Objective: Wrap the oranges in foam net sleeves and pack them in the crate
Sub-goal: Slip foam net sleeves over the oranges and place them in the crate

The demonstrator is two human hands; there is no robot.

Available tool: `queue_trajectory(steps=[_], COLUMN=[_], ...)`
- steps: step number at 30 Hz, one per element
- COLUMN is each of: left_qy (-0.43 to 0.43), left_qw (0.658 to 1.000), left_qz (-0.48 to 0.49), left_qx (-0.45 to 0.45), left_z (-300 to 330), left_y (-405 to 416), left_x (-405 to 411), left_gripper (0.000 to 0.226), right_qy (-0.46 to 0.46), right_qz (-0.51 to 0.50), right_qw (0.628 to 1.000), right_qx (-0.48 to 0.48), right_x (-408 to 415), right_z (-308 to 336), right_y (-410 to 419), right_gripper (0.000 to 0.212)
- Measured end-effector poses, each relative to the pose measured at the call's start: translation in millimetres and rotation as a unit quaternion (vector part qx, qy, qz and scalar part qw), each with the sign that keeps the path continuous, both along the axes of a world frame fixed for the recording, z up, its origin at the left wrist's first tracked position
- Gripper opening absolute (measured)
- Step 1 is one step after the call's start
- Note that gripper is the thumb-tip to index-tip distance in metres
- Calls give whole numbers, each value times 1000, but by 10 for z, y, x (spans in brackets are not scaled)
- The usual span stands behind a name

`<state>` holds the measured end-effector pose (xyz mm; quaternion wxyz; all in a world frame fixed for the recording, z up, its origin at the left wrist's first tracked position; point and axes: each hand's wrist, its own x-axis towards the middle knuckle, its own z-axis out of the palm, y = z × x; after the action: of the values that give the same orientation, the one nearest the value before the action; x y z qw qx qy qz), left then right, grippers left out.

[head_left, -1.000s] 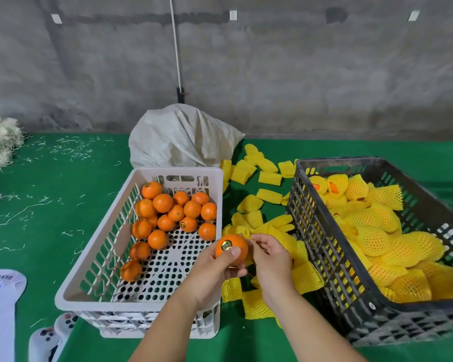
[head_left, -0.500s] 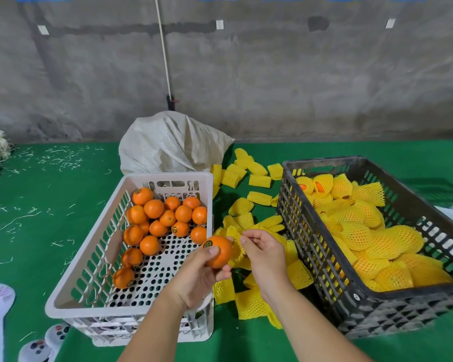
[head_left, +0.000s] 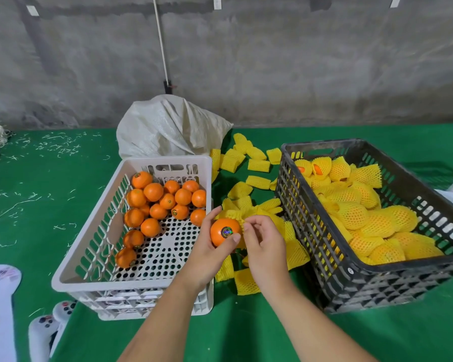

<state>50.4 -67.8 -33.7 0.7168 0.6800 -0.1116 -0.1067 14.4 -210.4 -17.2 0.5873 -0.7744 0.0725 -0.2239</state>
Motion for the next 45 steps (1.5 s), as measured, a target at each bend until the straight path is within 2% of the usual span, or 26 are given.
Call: queue_trajectory(steps=[5,8,11,14,17,19,21,23,25,27,30,33,36,40,42,45], left_qy=[30,8,-3,-3,67,92,63,23,4,-26,-41,-2,33,-2,-1,0], left_qw=[998,998,1000,996,975,964,979,988,991,994,995,988,977,991,992,991], left_qz=[-52,-43,-5,72,145,148,79,-1,-26,-12,19,88,140,101,95,109], left_qx=[23,35,-2,-53,-155,-199,-177,-151,-134,-102,-85,-126,-157,-86,-79,-78], left_z=[4,17,-14,-23,-29,-19,-39,-55,-73,-75,-81,-105,-153,-195,-194,-201], left_y=[10,10,-24,-40,-39,-16,28,65,81,74,46,20,32,55,54,51], left_x=[17,-9,-27,7,57,72,66,37,31,31,22,49,115,91,88,102], left_gripper=[79,73,60,51,49,43,45,59,68,68,57,51,54,58,59,53], right_qy=[1,1,-40,-63,-27,4,18,15,-10,-47,-72,-87,-108,-26,-36,-73], right_qz=[5,15,19,75,114,101,106,127,140,131,84,77,85,103,100,83], right_qw=[999,994,983,963,962,968,971,975,977,977,976,956,928,957,961,958], right_qx=[-39,-104,-177,-251,-245,-229,-215,-184,-163,-163,-187,-268,-348,-269,-254,-266], right_x=[5,42,39,-28,-72,-48,-3,35,54,90,146,89,-54,6,50,43], right_z=[31,100,228,275,166,89,56,60,84,120,173,169,97,77,76,37], right_y=[-55,-93,-128,-37,66,57,31,-6,-52,-95,-158,-137,-1,17,-26,-60], right_gripper=[25,29,23,21,32,42,46,47,45,38,27,16,20,54,52,36])
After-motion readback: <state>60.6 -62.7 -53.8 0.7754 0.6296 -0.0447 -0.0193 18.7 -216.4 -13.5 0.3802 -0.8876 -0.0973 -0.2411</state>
